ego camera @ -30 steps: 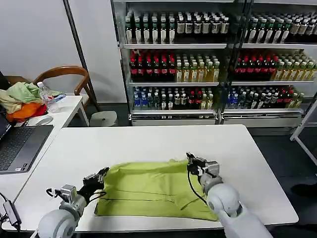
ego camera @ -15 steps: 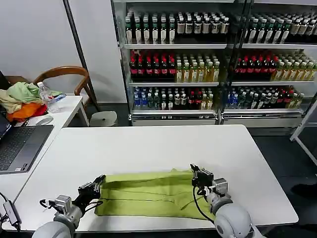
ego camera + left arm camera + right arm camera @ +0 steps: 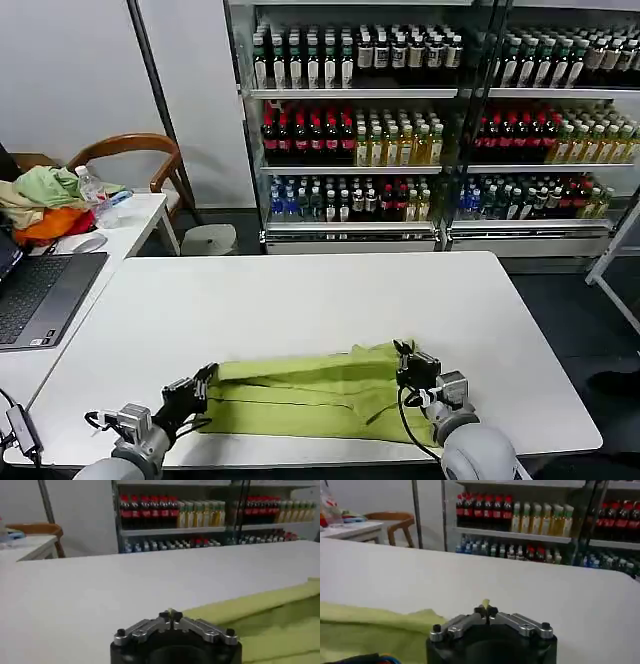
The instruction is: Fold and organize the clothes.
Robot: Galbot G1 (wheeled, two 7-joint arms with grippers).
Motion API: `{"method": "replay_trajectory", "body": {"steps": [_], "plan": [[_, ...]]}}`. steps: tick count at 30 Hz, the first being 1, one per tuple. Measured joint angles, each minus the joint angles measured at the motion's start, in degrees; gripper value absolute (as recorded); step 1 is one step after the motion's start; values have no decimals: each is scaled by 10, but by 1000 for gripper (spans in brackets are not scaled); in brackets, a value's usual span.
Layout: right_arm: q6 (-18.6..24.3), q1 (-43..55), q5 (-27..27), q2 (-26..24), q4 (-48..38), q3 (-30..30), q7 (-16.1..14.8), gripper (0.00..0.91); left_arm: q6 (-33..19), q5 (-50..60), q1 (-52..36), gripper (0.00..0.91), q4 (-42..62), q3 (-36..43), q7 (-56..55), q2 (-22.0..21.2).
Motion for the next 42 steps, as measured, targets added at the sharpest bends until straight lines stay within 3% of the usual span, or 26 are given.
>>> {"method": "replay_trajectory", "body": {"steps": [1,2,17,27,40,41,42], "plan": [[0,-2,-3,-1,1,0,-2,322,1,2,0,907,1,2,-1,-1],[0,-5,-5,-1,1,0,-2,907,2,5,0,907,1,4,-3,-2],[7,-61,-29,-10,55,40,-14,907,34,16,16,907,-54,-4,-62,-13],[17,-125,-40,-3,100,98,-12,907,52,-27,0,907,-68,36,-175,-43],[23,-164,-56,5,118,125,-12,907,54,-42,-25,907,-39,83,-252,-75],[23,-165,-57,5,118,127,-12,907,53,-43,-28,675,-36,84,-254,-74],[24,-166,-58,5,118,127,-12,907,52,-44,-30,101,-32,84,-256,-74]]}}
